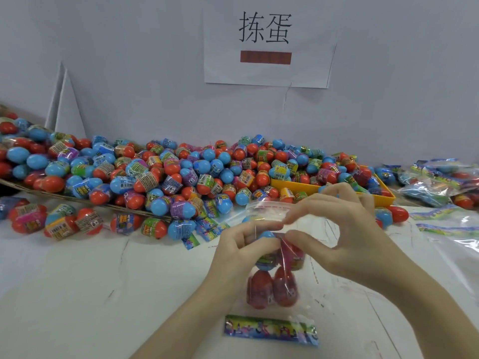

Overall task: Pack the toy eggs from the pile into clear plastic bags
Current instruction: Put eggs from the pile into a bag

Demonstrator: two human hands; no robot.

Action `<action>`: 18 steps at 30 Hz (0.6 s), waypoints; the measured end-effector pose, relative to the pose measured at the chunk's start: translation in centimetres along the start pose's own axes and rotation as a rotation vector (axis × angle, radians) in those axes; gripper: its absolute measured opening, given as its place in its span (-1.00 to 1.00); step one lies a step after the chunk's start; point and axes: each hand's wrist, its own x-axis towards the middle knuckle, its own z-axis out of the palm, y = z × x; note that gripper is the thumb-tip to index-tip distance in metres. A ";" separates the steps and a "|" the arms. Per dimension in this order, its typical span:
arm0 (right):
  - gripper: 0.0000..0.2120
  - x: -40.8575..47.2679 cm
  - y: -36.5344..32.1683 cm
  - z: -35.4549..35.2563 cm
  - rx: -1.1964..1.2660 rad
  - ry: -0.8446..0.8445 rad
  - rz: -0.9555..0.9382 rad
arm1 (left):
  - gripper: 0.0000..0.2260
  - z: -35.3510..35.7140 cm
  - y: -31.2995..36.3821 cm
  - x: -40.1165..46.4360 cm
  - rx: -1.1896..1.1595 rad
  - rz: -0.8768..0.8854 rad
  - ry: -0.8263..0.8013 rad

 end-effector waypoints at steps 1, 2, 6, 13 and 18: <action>-0.83 0.0 0.1 0.1 -0.026 0.003 -0.004 | -0.79 0.0 0.0 -0.1 0.002 -0.005 0.002; -0.84 0.0 0.1 0.2 -0.042 0.013 -0.002 | -0.81 0.0 0.0 -0.1 0.002 -0.007 0.002; -0.79 0.0 0.5 0.2 0.000 0.000 0.021 | -0.85 0.1 0.1 -0.1 -0.001 -0.023 0.000; -0.71 -0.1 1.7 1.3 0.103 -0.127 0.074 | -0.74 -0.1 -0.2 0.1 0.002 -0.104 0.019; -0.44 0.3 1.5 1.7 0.496 0.025 0.275 | -0.83 -0.3 -0.1 0.3 -0.020 -0.125 0.047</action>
